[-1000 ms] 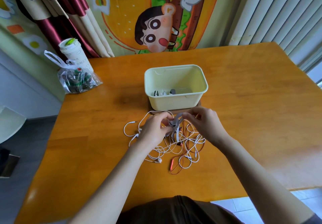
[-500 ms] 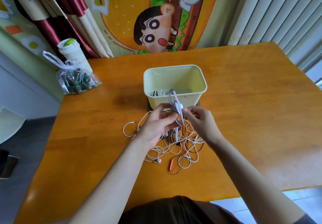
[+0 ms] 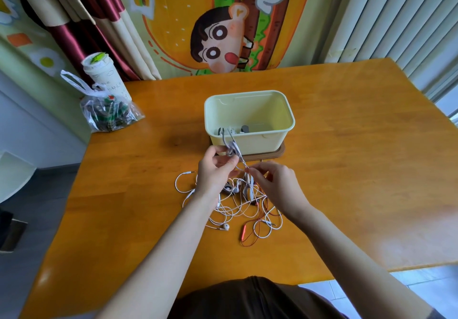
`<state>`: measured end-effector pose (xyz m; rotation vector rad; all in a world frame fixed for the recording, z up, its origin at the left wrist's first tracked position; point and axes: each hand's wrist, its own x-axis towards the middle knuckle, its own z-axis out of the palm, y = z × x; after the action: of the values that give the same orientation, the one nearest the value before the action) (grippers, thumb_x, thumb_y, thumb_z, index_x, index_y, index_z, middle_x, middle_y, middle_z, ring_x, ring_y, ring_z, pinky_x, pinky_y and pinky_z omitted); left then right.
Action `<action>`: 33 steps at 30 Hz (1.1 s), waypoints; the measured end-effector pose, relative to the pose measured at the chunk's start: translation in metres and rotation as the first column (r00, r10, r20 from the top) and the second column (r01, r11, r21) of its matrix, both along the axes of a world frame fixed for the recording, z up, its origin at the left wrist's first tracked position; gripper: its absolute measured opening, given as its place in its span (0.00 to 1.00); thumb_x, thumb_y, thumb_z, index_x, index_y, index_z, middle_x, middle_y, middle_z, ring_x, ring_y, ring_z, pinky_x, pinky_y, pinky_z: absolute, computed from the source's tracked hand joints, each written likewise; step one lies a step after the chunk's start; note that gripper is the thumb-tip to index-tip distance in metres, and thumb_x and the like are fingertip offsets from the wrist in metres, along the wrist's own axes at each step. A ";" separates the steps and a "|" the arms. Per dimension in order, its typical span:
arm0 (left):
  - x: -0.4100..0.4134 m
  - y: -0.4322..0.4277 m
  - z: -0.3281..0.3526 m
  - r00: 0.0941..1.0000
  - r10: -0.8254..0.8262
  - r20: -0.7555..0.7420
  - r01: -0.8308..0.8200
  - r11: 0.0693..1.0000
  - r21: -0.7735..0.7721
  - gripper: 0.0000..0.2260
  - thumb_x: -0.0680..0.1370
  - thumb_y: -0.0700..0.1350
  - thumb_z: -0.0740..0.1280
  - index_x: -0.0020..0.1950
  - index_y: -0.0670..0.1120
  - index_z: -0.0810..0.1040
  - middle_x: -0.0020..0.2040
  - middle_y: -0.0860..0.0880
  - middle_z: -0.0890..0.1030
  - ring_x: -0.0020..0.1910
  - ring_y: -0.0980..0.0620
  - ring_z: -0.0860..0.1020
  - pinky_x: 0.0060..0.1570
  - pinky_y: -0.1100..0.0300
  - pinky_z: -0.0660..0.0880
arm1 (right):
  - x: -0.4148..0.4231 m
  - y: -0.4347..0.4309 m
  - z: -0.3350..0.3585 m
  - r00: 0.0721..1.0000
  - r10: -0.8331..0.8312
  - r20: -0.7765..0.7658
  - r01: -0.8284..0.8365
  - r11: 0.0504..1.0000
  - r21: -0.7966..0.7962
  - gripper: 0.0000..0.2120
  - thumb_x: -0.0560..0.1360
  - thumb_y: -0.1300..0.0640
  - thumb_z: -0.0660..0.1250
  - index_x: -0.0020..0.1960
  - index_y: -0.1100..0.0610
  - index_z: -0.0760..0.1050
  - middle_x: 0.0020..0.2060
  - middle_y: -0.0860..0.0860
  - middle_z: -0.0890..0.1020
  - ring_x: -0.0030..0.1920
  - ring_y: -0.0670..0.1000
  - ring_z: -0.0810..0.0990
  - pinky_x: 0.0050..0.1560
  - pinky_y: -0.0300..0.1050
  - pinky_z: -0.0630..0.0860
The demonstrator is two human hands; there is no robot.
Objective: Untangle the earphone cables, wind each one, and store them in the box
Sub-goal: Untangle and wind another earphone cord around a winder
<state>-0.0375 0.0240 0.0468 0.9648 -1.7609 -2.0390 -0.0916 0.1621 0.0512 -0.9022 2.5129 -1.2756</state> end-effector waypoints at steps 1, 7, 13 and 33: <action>0.002 -0.001 -0.002 0.998 -0.042 0.044 0.049 0.985 -0.168 0.08 0.75 0.38 0.70 0.51 0.48 0.76 0.48 0.48 0.82 0.49 0.48 0.81 0.49 0.53 0.80 | 0.000 0.000 0.000 1.000 0.006 -0.008 -0.006 1.000 0.009 0.08 0.77 0.54 0.66 0.48 0.56 0.82 0.33 0.38 0.74 0.33 0.36 0.74 0.33 0.29 0.67; 0.009 -0.004 -0.011 0.967 -0.166 0.192 0.252 0.727 -0.639 0.08 0.74 0.37 0.71 0.51 0.46 0.78 0.48 0.50 0.80 0.45 0.54 0.78 0.39 0.69 0.71 | -0.009 0.006 0.000 0.999 0.040 -0.021 -0.039 0.997 0.070 0.06 0.76 0.53 0.67 0.45 0.53 0.82 0.34 0.39 0.76 0.35 0.36 0.73 0.33 0.30 0.67; 0.014 -0.005 -0.017 0.904 -0.252 0.346 0.421 0.666 -0.615 0.09 0.74 0.37 0.70 0.53 0.46 0.78 0.50 0.50 0.78 0.45 0.53 0.77 0.37 0.70 0.69 | -0.028 0.015 0.003 1.000 0.008 -0.028 -0.006 0.995 0.099 0.05 0.73 0.52 0.70 0.42 0.53 0.80 0.35 0.42 0.79 0.34 0.40 0.74 0.34 0.32 0.68; 0.014 0.004 -0.001 0.899 -0.436 -0.036 0.429 0.862 0.269 0.12 0.76 0.33 0.66 0.56 0.45 0.76 0.51 0.40 0.80 0.52 0.42 0.79 0.56 0.49 0.78 | -0.028 0.013 -0.010 0.978 -0.093 0.189 0.105 0.993 -0.054 0.09 0.76 0.54 0.67 0.37 0.53 0.75 0.28 0.42 0.73 0.27 0.40 0.70 0.29 0.32 0.64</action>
<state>-0.0238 0.0284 0.0462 0.7071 -1.8788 -2.6142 -0.1196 0.1750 0.0416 -0.6436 2.4101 -1.4064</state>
